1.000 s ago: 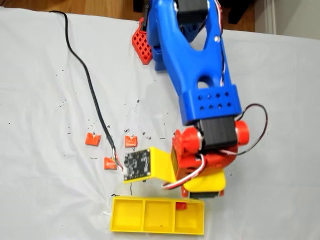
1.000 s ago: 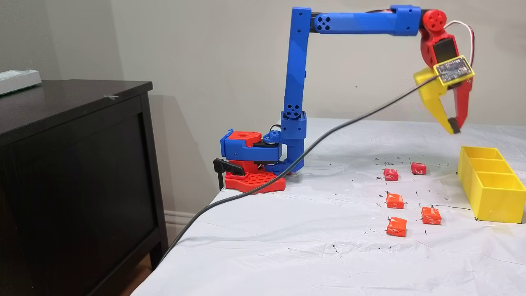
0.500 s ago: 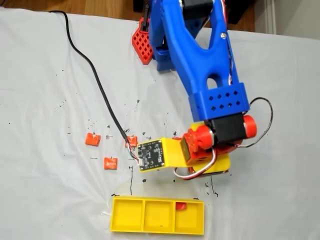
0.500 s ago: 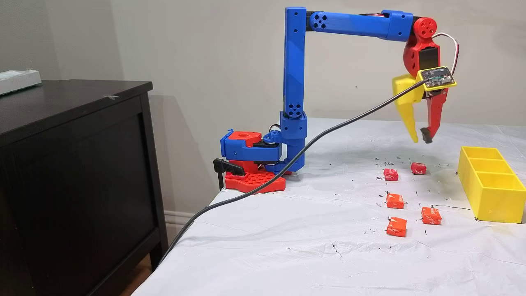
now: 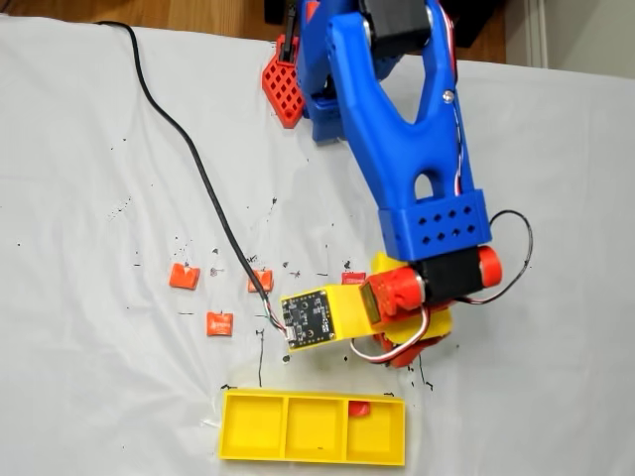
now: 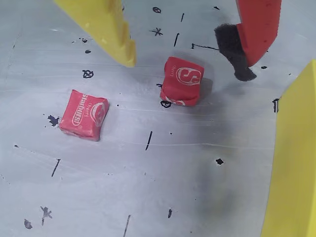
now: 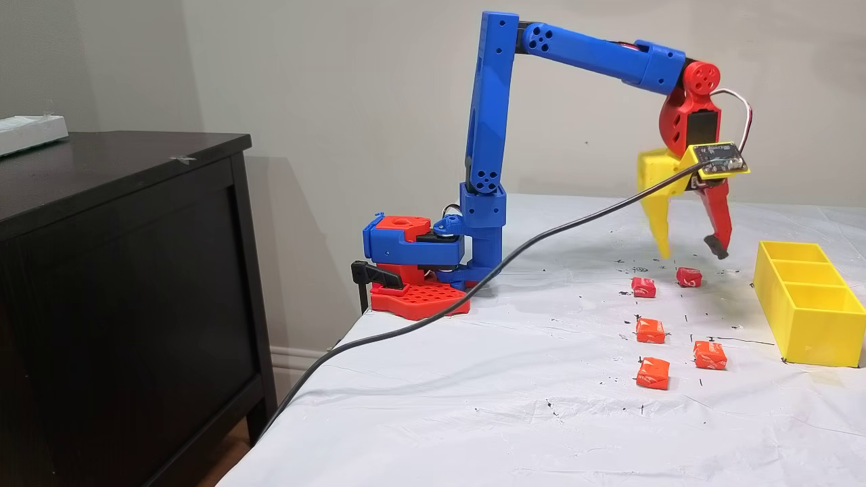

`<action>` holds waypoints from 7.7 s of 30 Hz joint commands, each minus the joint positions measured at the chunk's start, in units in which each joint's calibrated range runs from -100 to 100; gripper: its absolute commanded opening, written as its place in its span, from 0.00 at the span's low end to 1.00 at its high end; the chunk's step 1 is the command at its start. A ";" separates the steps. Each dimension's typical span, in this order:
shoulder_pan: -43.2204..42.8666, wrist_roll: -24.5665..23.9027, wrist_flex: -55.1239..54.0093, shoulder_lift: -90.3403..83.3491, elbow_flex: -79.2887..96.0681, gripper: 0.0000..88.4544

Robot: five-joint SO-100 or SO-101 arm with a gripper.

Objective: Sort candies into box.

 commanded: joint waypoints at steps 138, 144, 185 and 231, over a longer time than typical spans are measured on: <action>14.05 5.76 7.28 -0.24 -29.74 0.00; 14.14 8.21 11.95 -12.54 -13.18 0.00; 5.98 7.57 -8.60 -24.76 28.24 0.28; 3.72 6.35 -16.05 -13.56 27.24 0.00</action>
